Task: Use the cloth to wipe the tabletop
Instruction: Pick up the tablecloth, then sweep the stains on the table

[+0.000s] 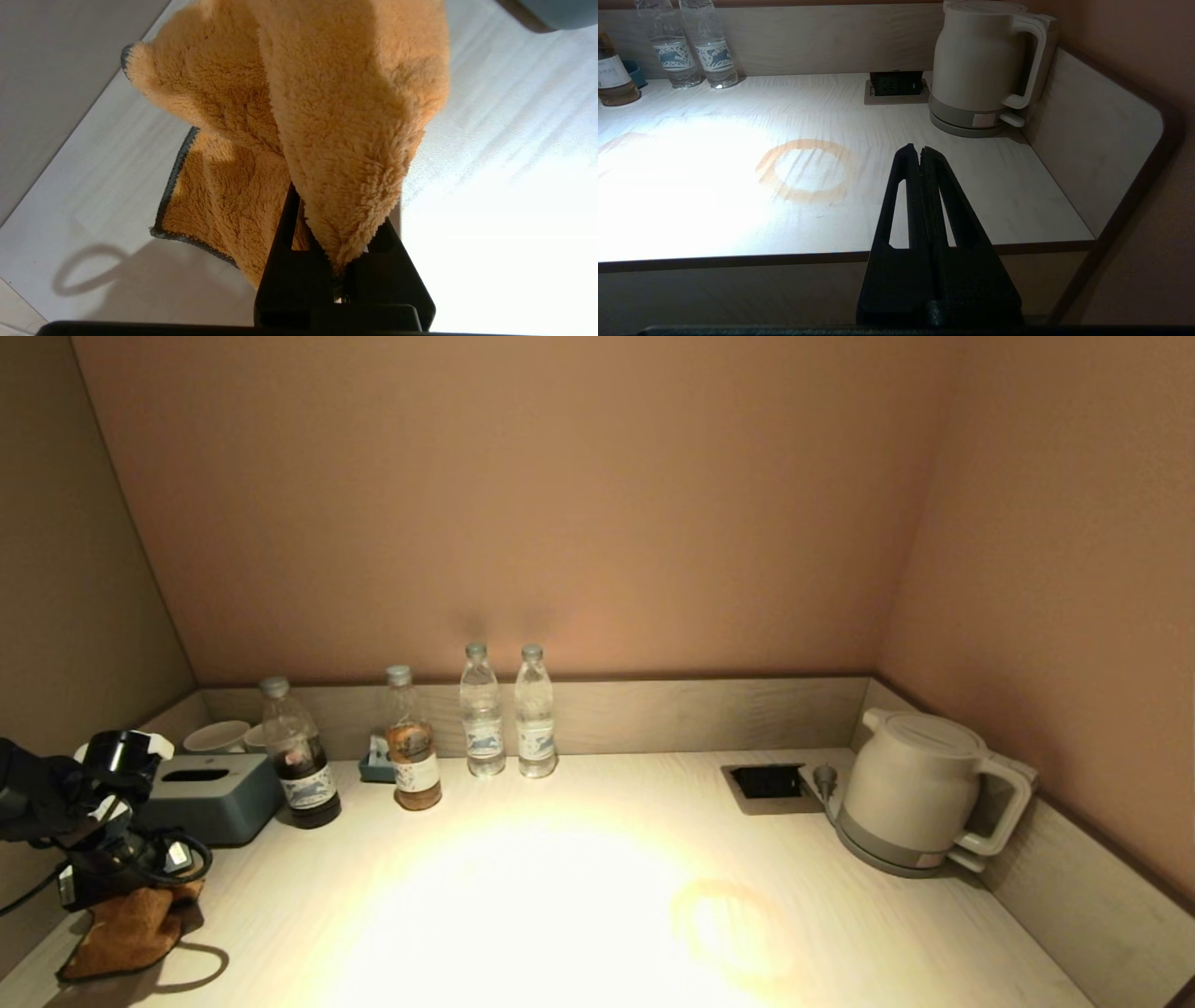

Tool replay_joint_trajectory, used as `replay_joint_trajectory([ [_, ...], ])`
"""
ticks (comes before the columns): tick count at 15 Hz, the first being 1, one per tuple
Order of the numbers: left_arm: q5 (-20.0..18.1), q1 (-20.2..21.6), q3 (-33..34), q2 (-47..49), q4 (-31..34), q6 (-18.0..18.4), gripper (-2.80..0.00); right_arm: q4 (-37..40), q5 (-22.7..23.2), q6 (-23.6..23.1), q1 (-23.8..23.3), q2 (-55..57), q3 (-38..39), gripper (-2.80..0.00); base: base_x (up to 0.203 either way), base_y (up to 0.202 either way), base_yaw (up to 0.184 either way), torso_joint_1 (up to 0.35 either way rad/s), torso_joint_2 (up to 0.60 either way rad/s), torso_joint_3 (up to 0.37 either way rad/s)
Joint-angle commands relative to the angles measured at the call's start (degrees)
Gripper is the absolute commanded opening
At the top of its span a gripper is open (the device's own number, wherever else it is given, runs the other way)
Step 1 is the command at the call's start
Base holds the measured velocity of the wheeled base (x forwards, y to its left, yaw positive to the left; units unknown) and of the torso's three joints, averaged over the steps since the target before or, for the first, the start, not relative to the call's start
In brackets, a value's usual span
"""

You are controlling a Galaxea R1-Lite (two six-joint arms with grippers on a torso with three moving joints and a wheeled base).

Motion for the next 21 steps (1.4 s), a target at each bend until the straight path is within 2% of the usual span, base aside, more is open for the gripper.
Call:
replay_joint_trajectory([
  [1, 0.0, -0.2, 0.0, -1.1, 0.0, -0.2, -2.8, 0.0, 0.0, 0.0, 0.0, 0.0, 0.0, -2.8, 0.0, 0.0, 0.0, 0.0, 0.0, 0.0],
  [7, -0.9, -0.2, 1.5, -3.5, 0.1, -0.2, -2.8, 0.0, 0.0, 0.0, 0.0, 0.0, 0.0, -2.8, 0.0, 0.0, 0.0, 0.0, 0.0, 0.0],
  [9, -2.7, -0.6, 2.4, -10.5, 0.3, -0.1, -2.8, 0.0, 0.0, 0.0, 0.0, 0.0, 0.0, -2.8, 0.0, 0.0, 0.0, 0.0, 0.0, 0.0],
  [11, -6.1, -1.8, 3.5, -21.6, 0.9, 0.4, -2.8, 0.0, 0.0, 0.0, 0.0, 0.0, 0.0, -2.8, 0.0, 0.0, 0.0, 0.0, 0.0, 0.0],
  [14, -13.8, -5.0, 5.8, -36.8, 1.6, 3.0, -2.8, 0.0, 0.0, 0.0, 0.0, 0.0, 0.0, -2.8, 0.0, 0.0, 0.0, 0.0, 0.0, 0.0],
  [18, -24.0, -14.7, 9.7, -47.5, 1.9, 5.9, -2.8, 0.0, 0.0, 0.0, 0.0, 0.0, 0.0, -2.8, 0.0, 0.0, 0.0, 0.0, 0.0, 0.0],
  [21, -25.0, -17.4, 11.4, -48.6, 1.4, 6.1, -2.8, 0.0, 0.0, 0.0, 0.0, 0.0, 0.0, -2.8, 0.0, 0.0, 0.0, 0.0, 0.0, 0.0],
])
